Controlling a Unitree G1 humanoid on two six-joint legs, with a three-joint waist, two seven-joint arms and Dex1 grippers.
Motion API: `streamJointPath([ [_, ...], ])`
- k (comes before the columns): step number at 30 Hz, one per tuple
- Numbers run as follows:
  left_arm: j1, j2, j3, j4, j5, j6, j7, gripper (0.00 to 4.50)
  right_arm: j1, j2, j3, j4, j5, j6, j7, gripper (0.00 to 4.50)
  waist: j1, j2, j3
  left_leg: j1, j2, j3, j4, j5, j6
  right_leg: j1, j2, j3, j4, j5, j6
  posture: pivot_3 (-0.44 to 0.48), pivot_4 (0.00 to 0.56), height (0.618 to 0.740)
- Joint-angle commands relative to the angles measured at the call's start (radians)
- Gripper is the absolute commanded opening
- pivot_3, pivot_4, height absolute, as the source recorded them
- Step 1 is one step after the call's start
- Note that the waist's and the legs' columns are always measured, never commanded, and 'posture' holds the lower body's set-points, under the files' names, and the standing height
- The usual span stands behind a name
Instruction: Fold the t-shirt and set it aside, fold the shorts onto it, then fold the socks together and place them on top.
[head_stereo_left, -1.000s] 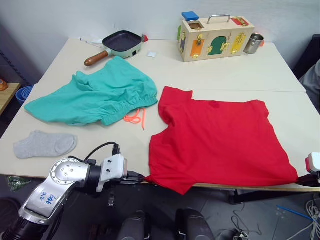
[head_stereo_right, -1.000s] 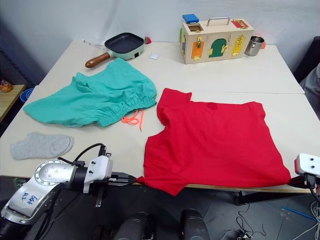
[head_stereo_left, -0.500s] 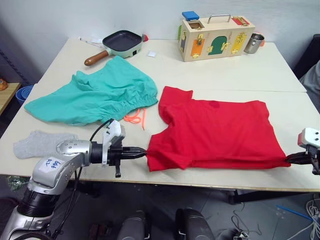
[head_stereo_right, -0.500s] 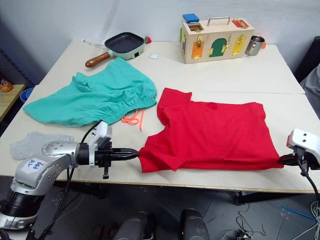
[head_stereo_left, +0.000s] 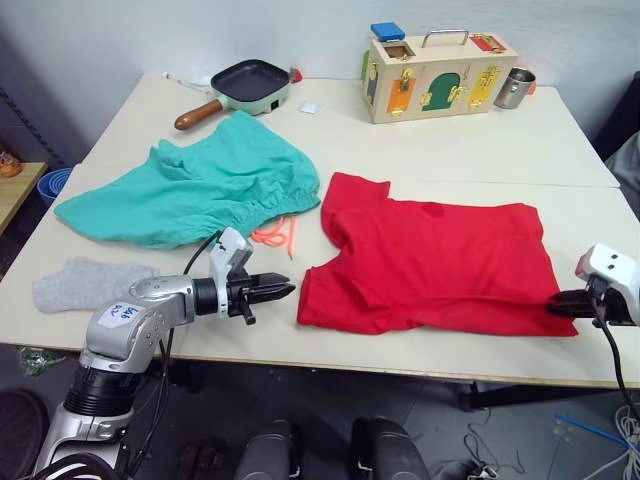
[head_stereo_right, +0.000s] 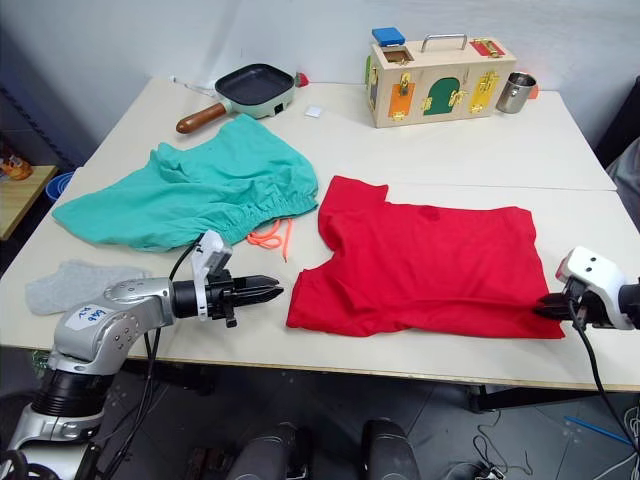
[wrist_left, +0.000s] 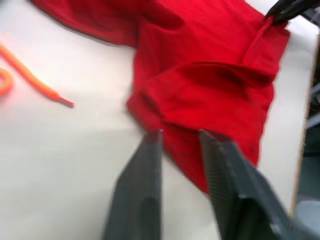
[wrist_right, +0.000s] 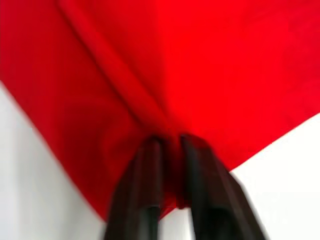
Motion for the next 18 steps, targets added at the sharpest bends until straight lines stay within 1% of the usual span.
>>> streamJointPath([
  [1,0.029,0.005,0.051,-0.031,0.067,-0.156,0.019,2.47,0.026,-0.049,-0.091,-0.01,0.047,-0.124,-0.021,2.33,0.0,0.0,0.0,0.0,0.0,0.0,0.0,0.0,0.0,0.0,0.0,0.0,0.0,0.0,0.0,0.0,0.15,0.74],
  [3,0.053,0.01,0.082,-0.056,0.088,-0.262,-0.001,3.08,0.062,-0.061,-0.139,-0.027,0.075,-0.207,-0.014,3.0,0.001,0.0,0.0,0.0,0.0,0.0,0.0,0.0,0.0,0.0,0.0,0.0,-0.001,0.0,0.0,0.0,0.15,0.74],
  [4,0.07,0.023,0.087,-0.076,0.103,-0.333,-0.036,3.41,0.084,-0.066,-0.162,-0.041,0.095,-0.242,0.002,3.36,0.001,0.0,0.0,0.0,0.0,0.0,-0.001,0.0,0.0,0.0,0.0,0.0,-0.001,0.0,0.0,0.0,0.15,0.74],
  [7,0.129,0.081,0.057,-0.123,0.176,-0.526,-0.141,4.29,0.15,-0.063,-0.219,-0.099,0.159,-0.292,0.047,4.38,0.0,0.0,0.0,0.0,0.0,0.0,-0.001,0.0,0.0,0.0,0.0,0.0,-0.003,0.0,0.0,0.0,0.15,0.74],
  [9,0.152,0.084,0.042,-0.134,0.189,-0.58,-0.163,4.29,0.215,-0.045,-0.252,-0.178,0.214,-0.271,0.082,4.38,0.002,0.0,0.0,0.0,0.0,0.001,-0.002,0.0,-0.001,0.001,0.0,0.0,-0.004,0.0,0.0,0.0,0.15,0.74],
  [11,0.157,0.07,0.02,-0.142,0.187,-0.598,-0.177,4.29,0.297,-0.012,-0.279,-0.305,0.285,-0.199,0.101,4.38,0.003,0.0,0.0,0.0,0.0,0.001,-0.002,0.0,-0.001,0.001,0.0,0.0,-0.004,0.0,0.0,0.0,0.15,0.74],
  [13,0.142,0.04,-0.026,-0.152,0.144,-0.545,-0.196,4.34,0.432,0.057,-0.279,-0.556,0.395,-0.076,0.087,3.94,0.005,0.0,0.0,0.0,0.001,0.0,-0.002,0.0,-0.001,0.001,0.0,0.0,-0.004,0.0,0.0,0.0,0.15,0.74],
  [14,0.133,0.029,-0.048,-0.154,0.13,-0.528,-0.211,4.34,0.484,0.084,-0.275,-0.654,0.429,-0.034,0.077,3.7,0.006,-0.001,-0.001,0.0,0.001,-0.001,-0.002,-0.001,0.0,0.001,0.0,-0.001,-0.004,0.0,0.0,0.0,0.15,0.74],
  [15,0.126,0.02,-0.077,-0.15,0.126,-0.519,-0.232,4.15,0.535,0.106,-0.259,-0.746,0.451,0.004,0.074,3.36,0.008,-0.001,-0.001,0.0,0.001,-0.002,-0.003,-0.001,-0.001,0.001,0.0,-0.001,-0.004,0.0,0.0,0.0,0.15,0.74],
  [16,0.114,0.007,-0.106,-0.137,0.132,-0.516,-0.249,3.94,0.554,0.131,-0.24,-0.793,0.438,0.002,0.057,3.01,0.011,-0.001,-0.001,0.0,0.001,-0.002,-0.003,-0.001,-0.001,0.001,0.0,-0.001,-0.004,0.0,0.0,0.0,0.15,0.74],
  [18,0.089,-0.03,-0.157,-0.094,0.163,-0.529,-0.252,3.4,0.553,0.177,-0.22,-0.826,0.413,0.011,0.006,2.31,0.013,-0.001,-0.001,0.0,0.001,-0.002,-0.003,-0.001,-0.001,0.001,0.0,-0.001,-0.004,0.001,0.001,0.0,0.15,0.74],
])
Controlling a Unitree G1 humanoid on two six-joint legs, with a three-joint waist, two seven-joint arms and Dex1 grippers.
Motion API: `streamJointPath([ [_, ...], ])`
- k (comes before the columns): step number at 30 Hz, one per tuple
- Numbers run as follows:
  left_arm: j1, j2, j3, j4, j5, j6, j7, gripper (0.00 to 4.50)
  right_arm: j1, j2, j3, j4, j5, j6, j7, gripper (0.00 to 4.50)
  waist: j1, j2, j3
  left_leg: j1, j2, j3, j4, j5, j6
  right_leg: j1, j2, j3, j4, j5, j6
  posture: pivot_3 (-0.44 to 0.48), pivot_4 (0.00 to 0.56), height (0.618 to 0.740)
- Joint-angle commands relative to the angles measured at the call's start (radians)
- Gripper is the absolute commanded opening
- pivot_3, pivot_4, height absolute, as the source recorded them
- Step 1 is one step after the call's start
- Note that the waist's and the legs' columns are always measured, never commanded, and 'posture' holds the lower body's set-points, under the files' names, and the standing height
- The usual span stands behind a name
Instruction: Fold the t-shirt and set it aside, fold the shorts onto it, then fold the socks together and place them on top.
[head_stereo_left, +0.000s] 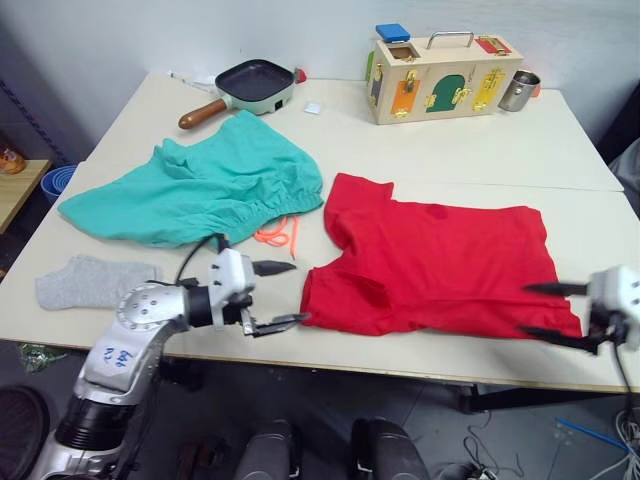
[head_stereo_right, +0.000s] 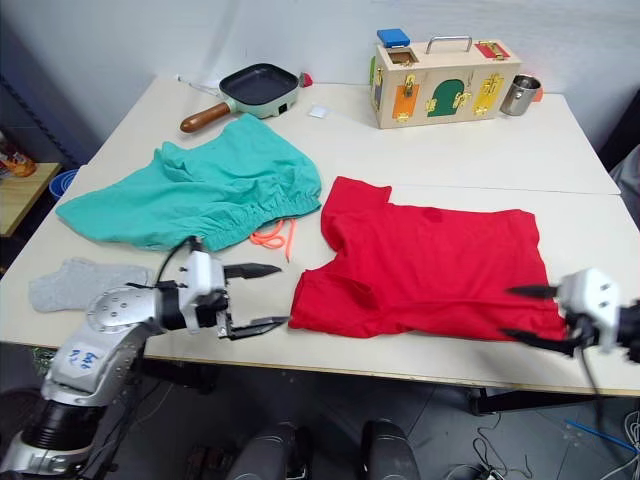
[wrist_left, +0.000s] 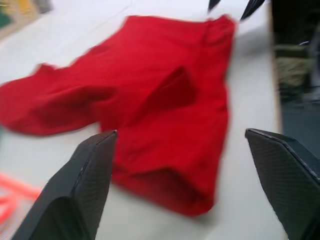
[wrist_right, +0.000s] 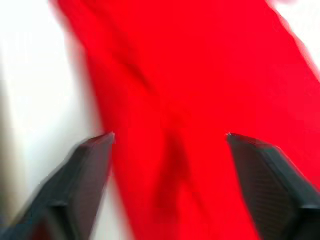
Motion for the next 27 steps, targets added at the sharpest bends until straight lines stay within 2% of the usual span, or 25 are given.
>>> streamJointPath([
  [1,-0.052,-0.073,-0.084,0.057,0.035,-0.022,-0.004,3.09,-0.014,0.052,0.02,-0.091,-0.009,0.029,-0.084,1.97,0.001,0.0,0.0,0.0,0.0,0.001,0.0,0.0,0.001,0.0,0.0,0.001,0.0,0.0,0.001,0.0,0.15,0.74],
  [7,-0.156,-0.272,-0.183,0.233,0.183,-0.043,0.156,1.21,-0.072,0.211,0.122,-0.101,-0.106,0.017,-0.24,0.0,0.014,-0.003,-0.001,0.0,-0.001,0.001,0.001,0.0,0.001,0.0,0.0,0.001,-0.001,0.001,0.002,0.0,0.15,0.74],
  [10,-0.167,-0.311,-0.195,0.279,0.237,-0.005,0.225,0.27,-0.076,0.235,0.137,-0.102,-0.142,0.022,-0.286,0.0,0.014,-0.003,-0.001,-0.001,-0.001,0.001,0.001,0.0,0.002,-0.001,0.0,0.0,-0.001,0.001,0.002,0.0,0.15,0.74],
  [16,-0.15,-0.332,-0.185,0.34,0.318,0.055,0.341,0.27,-0.084,0.231,0.08,0.031,-0.238,-0.033,-0.443,0.0,0.013,-0.003,-0.001,-0.001,-0.002,0.001,0.001,0.001,0.003,-0.001,0.0,0.0,-0.001,0.001,0.002,0.0,0.15,0.74],
  [21,-0.14,-0.339,-0.138,0.379,0.314,0.086,0.39,0.27,-0.096,0.172,-0.02,0.182,-0.204,-0.1,-0.435,0.0,0.013,-0.003,-0.001,0.001,-0.001,0.001,0.001,0.001,0.003,0.002,0.0,0.0,-0.001,0.001,0.002,0.0,0.15,0.74],
  [24,-0.132,-0.343,-0.097,0.396,0.297,0.072,0.404,0.27,-0.116,0.097,-0.108,0.38,-0.186,-0.174,-0.41,0.0,0.012,-0.003,-0.001,0.001,-0.001,0.001,0.001,0.001,0.003,0.002,0.0,0.0,-0.001,0.001,0.002,0.0,0.15,0.74],
  [27,-0.131,-0.353,-0.08,0.397,0.281,0.04,0.39,0.27,-0.16,0.058,-0.117,0.562,-0.214,-0.26,-0.407,0.0,0.003,-0.003,-0.001,0.001,-0.001,0.002,0.001,0.001,0.003,0.002,0.0,0.0,-0.002,0.001,0.002,0.0,0.15,0.74],
])
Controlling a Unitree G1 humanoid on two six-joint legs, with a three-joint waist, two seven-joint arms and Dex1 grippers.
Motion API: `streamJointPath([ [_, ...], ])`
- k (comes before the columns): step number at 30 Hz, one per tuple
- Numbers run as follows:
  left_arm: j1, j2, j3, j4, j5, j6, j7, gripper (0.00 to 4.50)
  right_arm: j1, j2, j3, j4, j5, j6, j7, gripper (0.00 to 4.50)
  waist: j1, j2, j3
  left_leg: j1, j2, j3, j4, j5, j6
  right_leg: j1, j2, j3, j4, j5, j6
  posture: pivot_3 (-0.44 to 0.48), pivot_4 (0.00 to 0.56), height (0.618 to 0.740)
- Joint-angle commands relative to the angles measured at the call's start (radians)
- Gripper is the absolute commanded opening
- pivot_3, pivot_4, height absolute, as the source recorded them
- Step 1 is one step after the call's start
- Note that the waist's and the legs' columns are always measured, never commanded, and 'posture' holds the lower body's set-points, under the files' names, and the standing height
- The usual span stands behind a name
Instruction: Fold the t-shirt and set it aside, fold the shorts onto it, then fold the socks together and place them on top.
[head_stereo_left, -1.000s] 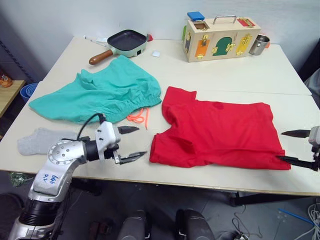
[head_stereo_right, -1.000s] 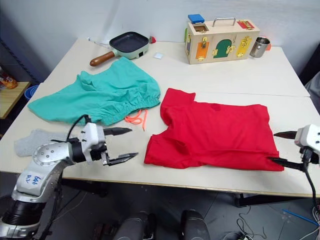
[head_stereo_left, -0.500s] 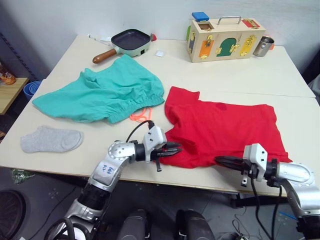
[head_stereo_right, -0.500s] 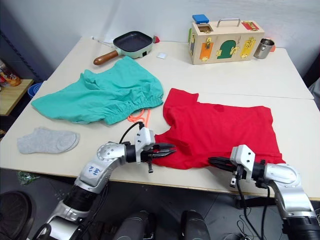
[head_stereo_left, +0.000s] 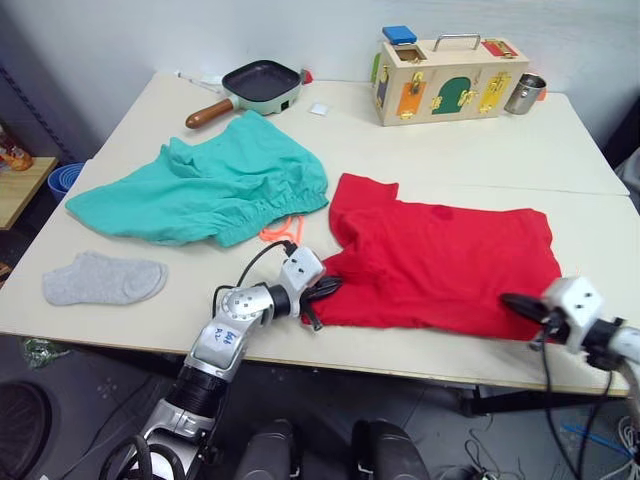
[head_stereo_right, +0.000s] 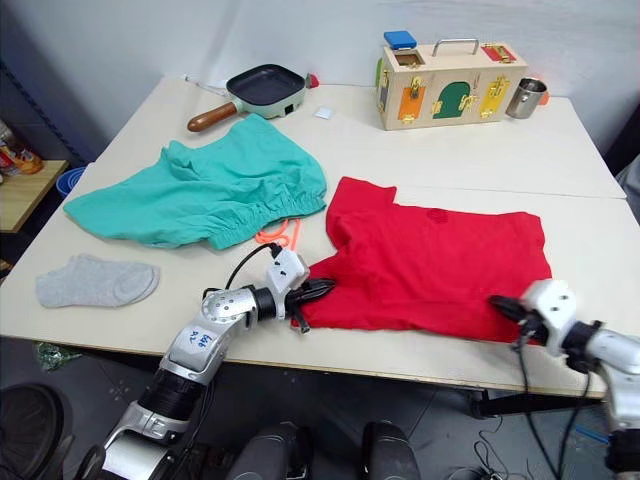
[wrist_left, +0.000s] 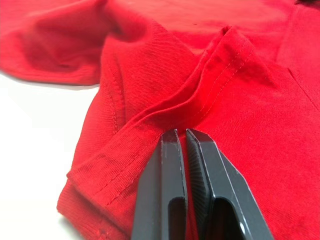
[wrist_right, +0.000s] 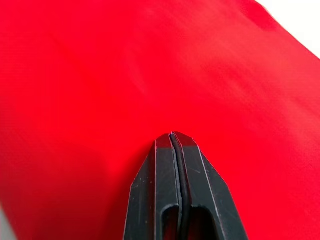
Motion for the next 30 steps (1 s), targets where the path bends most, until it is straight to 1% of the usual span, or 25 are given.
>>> streamJointPath([
  [1,0.021,0.001,0.037,0.036,-0.014,-0.023,0.005,0.27,-0.045,-0.038,-0.036,0.174,-0.011,-0.112,0.009,0.0,-0.01,0.0,0.0,0.0,0.0,0.0,0.0,0.0,0.0,0.0,0.0,0.0,0.0,0.0,0.0,0.0,0.15,0.74],
  [4,0.026,0.02,0.067,0.016,-0.04,-0.099,-0.043,0.27,-0.122,-0.079,-0.042,0.346,-0.052,-0.184,-0.059,0.0,-0.021,0.0,0.0,0.001,0.001,0.0,0.0,0.001,-0.001,0.0,0.0,0.0,0.0,0.0,0.0,0.0,0.15,0.74],
  [7,0.023,0.049,0.092,-0.011,-0.063,-0.195,-0.1,0.27,-0.181,-0.105,-0.069,0.374,-0.028,-0.192,-0.066,0.0,-0.024,0.001,0.0,0.0,0.001,0.001,0.0,0.001,-0.001,-0.002,0.0,0.0,0.001,0.0,0.0,0.0,0.15,0.74],
  [10,0.013,0.108,0.091,-0.064,-0.092,-0.209,-0.196,0.27,-0.212,-0.083,-0.103,0.218,0.092,-0.086,0.011,0.0,-0.023,0.001,0.0,-0.001,0.001,0.001,-0.001,0.001,-0.001,-0.002,0.0,0.0,0.001,0.0,0.0,0.0,0.15,0.74],
  [13,0.011,0.145,0.059,-0.095,-0.097,-0.204,-0.263,0.27,-0.135,-0.026,-0.075,-0.072,0.193,0.066,0.056,0.0,-0.019,0.001,0.0,-0.001,0.001,0.0,-0.001,0.0,-0.002,-0.002,0.0,0.0,0.0,0.0,0.0,0.0,0.15,0.74],
  [16,0.001,0.119,0.022,-0.085,-0.072,-0.21,-0.26,0.27,-0.031,0.06,0.003,-0.322,0.218,0.152,0.037,0.0,-0.001,0.0,-0.001,-0.001,0.002,-0.003,-0.001,0.0,-0.002,-0.001,0.0,-0.002,-0.001,0.0,0.0,0.0,0.15,0.74],
  [18,-0.015,0.088,-0.015,-0.043,-0.028,-0.232,-0.232,0.27,0.025,0.121,0.052,-0.404,0.2,0.172,0.019,0.0,0.011,0.0,-0.001,-0.003,0.001,-0.003,-0.001,-0.001,-0.002,-0.001,0.0,-0.002,-0.001,0.0,0.0,0.0,0.15,0.74],
  [19,-0.026,0.074,-0.032,-0.02,-0.003,-0.241,-0.218,0.27,0.044,0.146,0.069,-0.416,0.182,0.166,0.009,0.0,0.015,0.0,0.0,-0.003,0.0,-0.003,-0.001,-0.001,-0.001,-0.001,0.0,-0.002,-0.001,0.0,0.0,0.0,0.15,0.74],
  [21,-0.049,0.036,-0.049,0.027,0.028,-0.227,-0.176,0.27,0.072,0.181,0.093,-0.412,0.15,0.143,0.0,0.0,0.018,0.0,0.0,-0.005,-0.002,-0.002,0.0,-0.001,0.001,-0.002,-0.001,-0.002,-0.001,0.001,0.001,0.0,0.15,0.74],
  [23,-0.065,0.008,-0.062,0.081,0.061,-0.229,-0.141,0.27,0.09,0.195,0.101,-0.362,0.116,0.111,-0.01,0.0,0.015,0.0,0.0,-0.005,-0.003,-0.002,0.0,-0.001,0.003,-0.002,-0.002,-0.001,-0.002,0.002,0.003,0.0,0.15,0.74],
  [27,-0.075,0.019,-0.086,0.156,0.116,-0.233,-0.133,0.27,0.106,0.182,0.079,-0.253,0.083,0.052,-0.013,0.0,0.006,0.0,0.0,-0.004,-0.003,-0.001,0.0,-0.001,0.003,-0.002,-0.002,-0.001,-0.003,0.002,0.004,0.0,0.15,0.74],
  [30,-0.068,0.019,-0.067,0.169,0.103,-0.232,-0.129,0.27,0.099,0.152,0.042,-0.149,0.07,0.008,-0.022,0.0,0.005,0.0,-0.001,-0.001,-0.002,-0.002,-0.001,-0.001,0.003,0.001,-0.002,-0.001,-0.003,0.002,0.004,0.0,0.15,0.74],
])
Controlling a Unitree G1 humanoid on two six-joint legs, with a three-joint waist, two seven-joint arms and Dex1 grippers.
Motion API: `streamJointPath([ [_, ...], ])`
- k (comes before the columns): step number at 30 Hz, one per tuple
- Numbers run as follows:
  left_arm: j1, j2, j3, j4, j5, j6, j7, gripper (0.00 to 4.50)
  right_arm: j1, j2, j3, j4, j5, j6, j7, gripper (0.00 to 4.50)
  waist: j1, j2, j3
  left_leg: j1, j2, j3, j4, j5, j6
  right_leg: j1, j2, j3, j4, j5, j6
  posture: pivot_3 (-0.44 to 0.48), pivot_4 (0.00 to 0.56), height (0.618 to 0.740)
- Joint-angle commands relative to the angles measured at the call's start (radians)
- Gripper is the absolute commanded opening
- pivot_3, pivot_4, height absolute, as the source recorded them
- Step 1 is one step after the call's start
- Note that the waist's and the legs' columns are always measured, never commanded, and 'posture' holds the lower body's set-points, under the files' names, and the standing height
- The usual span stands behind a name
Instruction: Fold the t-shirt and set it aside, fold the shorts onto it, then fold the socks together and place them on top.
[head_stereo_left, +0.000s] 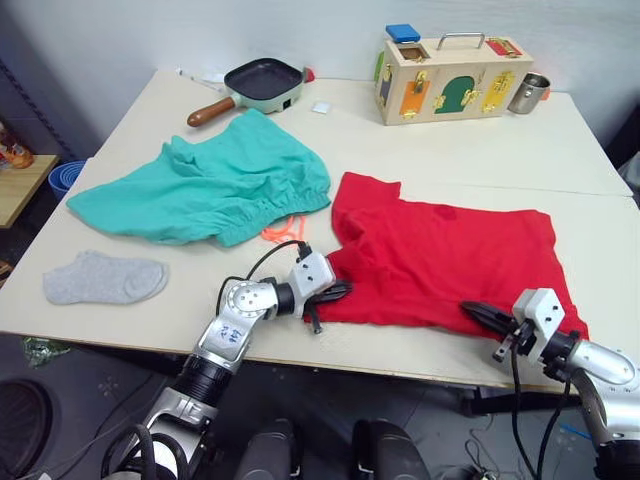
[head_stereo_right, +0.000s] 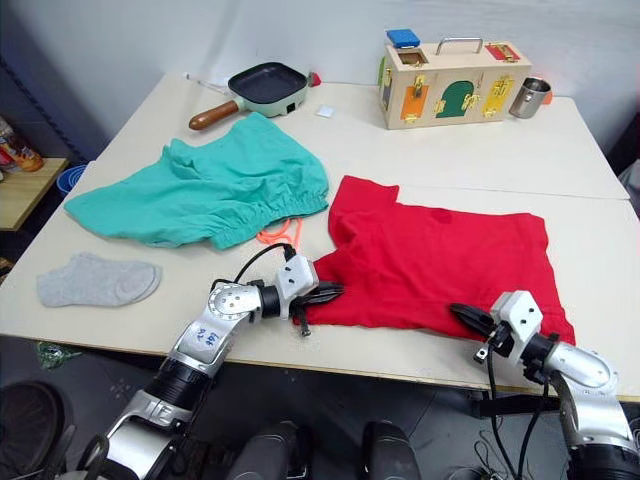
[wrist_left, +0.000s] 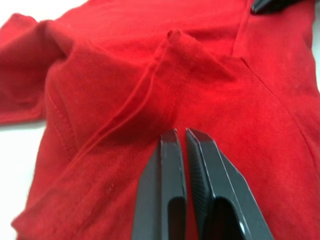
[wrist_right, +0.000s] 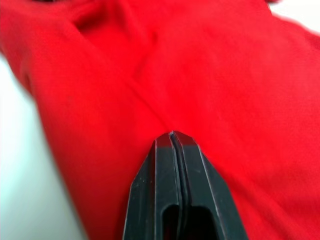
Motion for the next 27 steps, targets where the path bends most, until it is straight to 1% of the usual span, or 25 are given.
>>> streamJointPath([
  [1,0.022,0.01,0.016,0.013,0.002,0.002,0.006,0.27,0.002,-0.054,-0.062,0.143,-0.031,-0.055,-0.012,0.0,-0.001,0.0,0.0,0.0,0.0,0.0,0.0,0.0,0.0,0.001,0.0,0.0,0.0,0.0,0.0,0.0,0.15,0.74],
  [4,0.039,0.029,0.026,-0.002,-0.004,-0.001,-0.002,0.27,-0.024,-0.091,-0.087,0.249,-0.039,-0.101,-0.01,0.0,-0.002,0.0,0.0,0.001,0.0,0.0,0.0,0.0,0.0,0.001,0.0,0.001,-0.001,0.0,0.0,0.0,0.15,0.74],
  [7,0.044,0.035,0.061,-0.005,-0.036,-0.016,-0.009,0.27,-0.067,-0.155,-0.12,0.401,-0.045,-0.148,-0.001,0.0,-0.004,0.0,0.0,0.001,0.001,0.0,0.0,-0.001,0.0,0.001,0.0,0.0,0.0,0.0,0.0,0.0,0.15,0.74],
  [11,0.037,0.043,0.089,-0.014,-0.075,-0.059,-0.05,0.27,-0.136,-0.215,-0.14,0.57,-0.047,-0.199,0.013,0.0,-0.011,0.0,0.0,0.001,0.001,0.0,0.0,0.0,0.0,0.001,0.0,0.0,0.0,0.0,0.0,0.0,0.15,0.74],
  [13,0.037,0.049,0.101,-0.027,-0.093,-0.089,-0.077,0.27,-0.172,-0.225,-0.148,0.584,-0.028,-0.196,0.045,0.0,-0.014,0.0,0.0,0.0,0.001,0.0,0.0,0.0,0.0,0.0,0.0,0.0,-0.001,0.0,0.0,0.0,0.15,0.74],
  [15,0.033,0.067,0.118,-0.062,-0.115,-0.125,-0.114,0.27,-0.198,-0.236,-0.153,0.526,0.008,-0.178,0.104,0.0,-0.02,0.0,0.0,0.0,0.001,0.0,0.0,0.0,0.0,0.0,0.0,0.0,-0.001,0.0,0.0,0.0,0.15,0.74],
  [18,0.03,0.117,0.139,-0.125,-0.152,-0.141,-0.18,0.27,-0.191,-0.262,-0.154,0.418,0.039,-0.148,0.186,0.0,-0.025,0.0,0.0,-0.001,0.001,0.0,0.0,0.0,-0.001,-0.001,0.0,0.0,0.0,0.0,0.0,0.0,0.15,0.74],
  [20,0.03,0.198,0.148,-0.175,-0.145,-0.15,-0.234,0.67,-0.178,-0.293,-0.145,0.326,0.061,-0.093,0.249,0.0,-0.026,0.001,0.0,-0.001,0.001,0.0,0.0,0.0,-0.001,-0.001,0.0,0.0,0.0,0.0,0.0,0.0,0.15,0.74],
  [21,0.035,0.235,0.14,-0.193,-0.133,-0.156,-0.261,0.83,-0.162,-0.308,-0.134,0.281,0.065,-0.065,0.284,0.17,-0.025,0.001,0.0,-0.001,0.001,0.0,0.0,0.0,-0.001,-0.002,0.0,0.0,0.0,0.0,0.0,0.0,0.15,0.74],
  [23,0.05,0.282,0.112,-0.217,-0.122,-0.166,-0.307,1.36,-0.13,-0.325,-0.116,0.221,0.057,-0.056,0.33,0.52,-0.025,0.001,0.0,-0.001,0.001,0.0,-0.001,0.0,-0.001,-0.002,0.0,0.0,0.0,0.0,0.0,0.0,0.15,0.74],
  [26,0.069,0.304,0.062,-0.232,-0.112,-0.226,-0.364,2.28,-0.04,-0.371,-0.1,0.132,0.049,-0.035,0.428,1.55,-0.01,0.001,0.0,-0.001,0.001,0.0,-0.001,-0.001,-0.001,0.0,0.0,0.0,-0.002,0.0,0.0,0.0,0.15,0.74],
  [27,0.074,0.322,0.034,-0.252,-0.112,-0.161,-0.395,2.6,-0.012,-0.385,-0.1,0.117,0.043,-0.041,0.456,1.87,-0.004,0.001,0.0,-0.001,0.001,0.0,-0.001,-0.002,0.0,0.0,0.0,0.0,-0.003,0.0,0.0,0.0,0.15,0.74],
])
